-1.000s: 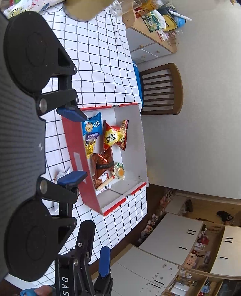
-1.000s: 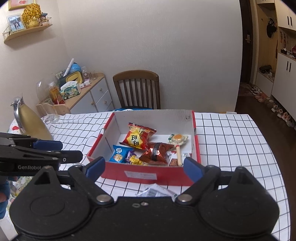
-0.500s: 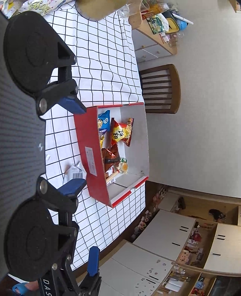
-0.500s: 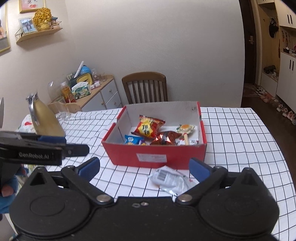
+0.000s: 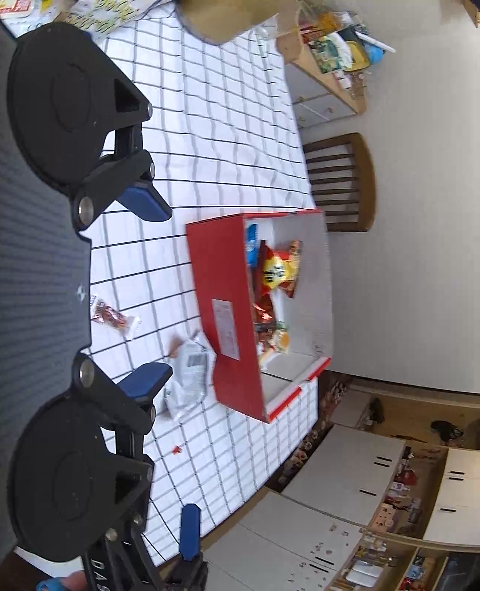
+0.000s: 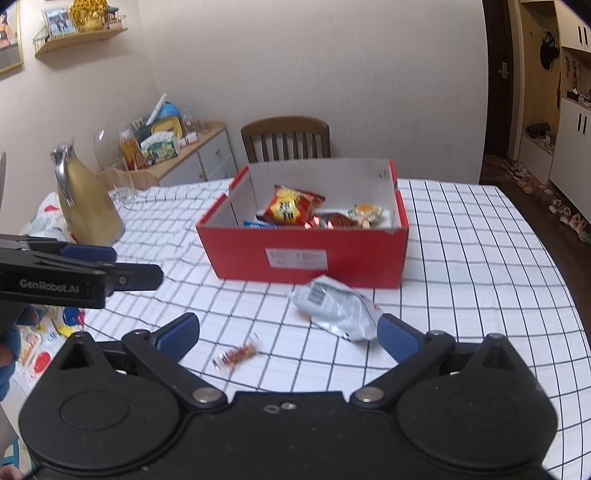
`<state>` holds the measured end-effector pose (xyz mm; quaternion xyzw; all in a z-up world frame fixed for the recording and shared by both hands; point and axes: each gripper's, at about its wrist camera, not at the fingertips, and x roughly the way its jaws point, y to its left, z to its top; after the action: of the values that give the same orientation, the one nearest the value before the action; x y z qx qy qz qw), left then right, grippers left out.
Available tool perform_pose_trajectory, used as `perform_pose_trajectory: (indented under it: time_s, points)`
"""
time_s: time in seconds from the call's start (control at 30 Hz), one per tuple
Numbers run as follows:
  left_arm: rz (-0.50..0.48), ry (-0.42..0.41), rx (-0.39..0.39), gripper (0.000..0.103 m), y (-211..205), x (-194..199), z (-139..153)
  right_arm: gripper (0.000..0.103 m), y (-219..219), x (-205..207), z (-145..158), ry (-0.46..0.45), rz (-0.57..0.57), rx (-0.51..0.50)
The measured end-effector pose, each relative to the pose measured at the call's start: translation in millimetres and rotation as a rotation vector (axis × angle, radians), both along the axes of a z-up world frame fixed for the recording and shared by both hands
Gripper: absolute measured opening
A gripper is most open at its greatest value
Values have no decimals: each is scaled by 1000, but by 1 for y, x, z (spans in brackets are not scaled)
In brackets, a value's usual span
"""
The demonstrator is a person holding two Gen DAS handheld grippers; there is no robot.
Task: Organize snacks
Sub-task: 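Move both open tools back toward the silver packet and small wrapped candy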
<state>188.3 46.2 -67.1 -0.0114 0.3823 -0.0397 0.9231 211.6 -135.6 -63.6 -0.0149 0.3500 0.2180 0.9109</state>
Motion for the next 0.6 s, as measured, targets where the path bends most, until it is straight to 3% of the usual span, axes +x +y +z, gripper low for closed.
perform_pose_trajectory:
  time_s: [0.27,0.6]
  points:
    - [4,104,-41,84,-2,9,-38,103,-13,19,-22,40,-30,-32]
    - [-10,163,-23,84,-11,25,-76,103,-23,59,-46,82,-5,-85]
